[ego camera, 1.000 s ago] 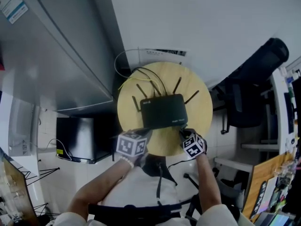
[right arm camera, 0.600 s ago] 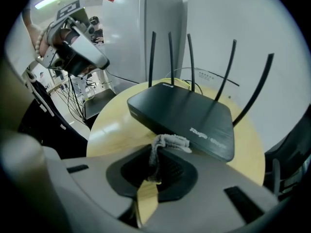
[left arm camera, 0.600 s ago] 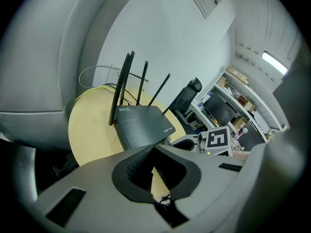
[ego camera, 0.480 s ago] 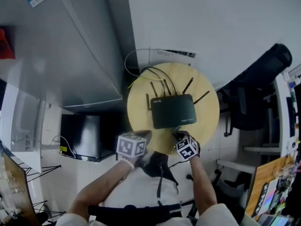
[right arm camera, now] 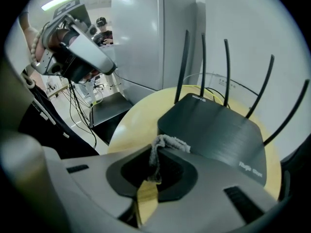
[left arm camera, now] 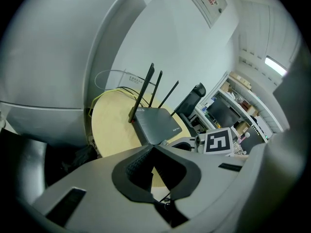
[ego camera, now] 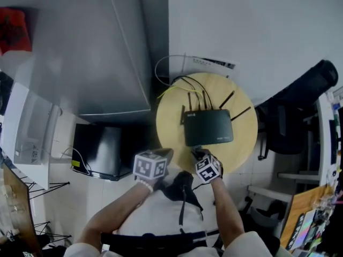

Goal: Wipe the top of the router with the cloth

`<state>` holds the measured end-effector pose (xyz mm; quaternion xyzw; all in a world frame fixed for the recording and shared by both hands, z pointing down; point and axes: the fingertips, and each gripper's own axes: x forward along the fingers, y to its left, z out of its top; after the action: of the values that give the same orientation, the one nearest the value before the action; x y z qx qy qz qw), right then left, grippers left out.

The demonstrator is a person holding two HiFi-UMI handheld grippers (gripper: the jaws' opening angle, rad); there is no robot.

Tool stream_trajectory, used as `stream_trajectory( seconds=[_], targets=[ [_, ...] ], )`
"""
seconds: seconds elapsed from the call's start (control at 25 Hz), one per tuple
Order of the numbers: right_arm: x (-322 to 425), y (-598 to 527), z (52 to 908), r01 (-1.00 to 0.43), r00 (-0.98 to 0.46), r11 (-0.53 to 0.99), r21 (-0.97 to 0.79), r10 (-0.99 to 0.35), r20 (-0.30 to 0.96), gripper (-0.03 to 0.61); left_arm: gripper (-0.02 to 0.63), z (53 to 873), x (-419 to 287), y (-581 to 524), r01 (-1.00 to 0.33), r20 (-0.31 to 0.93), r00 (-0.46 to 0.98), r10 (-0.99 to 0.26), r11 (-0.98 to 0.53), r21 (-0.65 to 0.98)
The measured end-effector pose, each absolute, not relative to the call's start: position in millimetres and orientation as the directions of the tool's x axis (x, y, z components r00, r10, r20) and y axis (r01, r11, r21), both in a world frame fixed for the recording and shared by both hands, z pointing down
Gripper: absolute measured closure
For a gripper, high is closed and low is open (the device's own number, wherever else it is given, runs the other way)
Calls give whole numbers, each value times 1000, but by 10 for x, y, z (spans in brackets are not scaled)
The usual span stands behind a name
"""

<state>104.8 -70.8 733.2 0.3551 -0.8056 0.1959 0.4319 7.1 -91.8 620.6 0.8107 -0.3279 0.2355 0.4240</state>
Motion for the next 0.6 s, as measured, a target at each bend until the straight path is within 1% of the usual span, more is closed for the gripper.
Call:
stream_trajectory(
  seconds=[0.4, 0.52, 0.6],
  targets=[
    [449, -820, 7379, -729, -390, 685, -19, -392, 833, 535, 617, 6256, -481, -898, -753, 663, 655, -362, -377, 539],
    [360, -843, 7343, -758, -372, 651, -26, -400, 838, 535, 617, 6266, -635, -907, -758, 662, 651, -372, -365, 540],
    [327, -853, 7283, -796, -360, 603, -43, -416, 835, 535, 617, 6276, -725, -923, -761, 659, 649, -381, -352, 546]
  ],
)
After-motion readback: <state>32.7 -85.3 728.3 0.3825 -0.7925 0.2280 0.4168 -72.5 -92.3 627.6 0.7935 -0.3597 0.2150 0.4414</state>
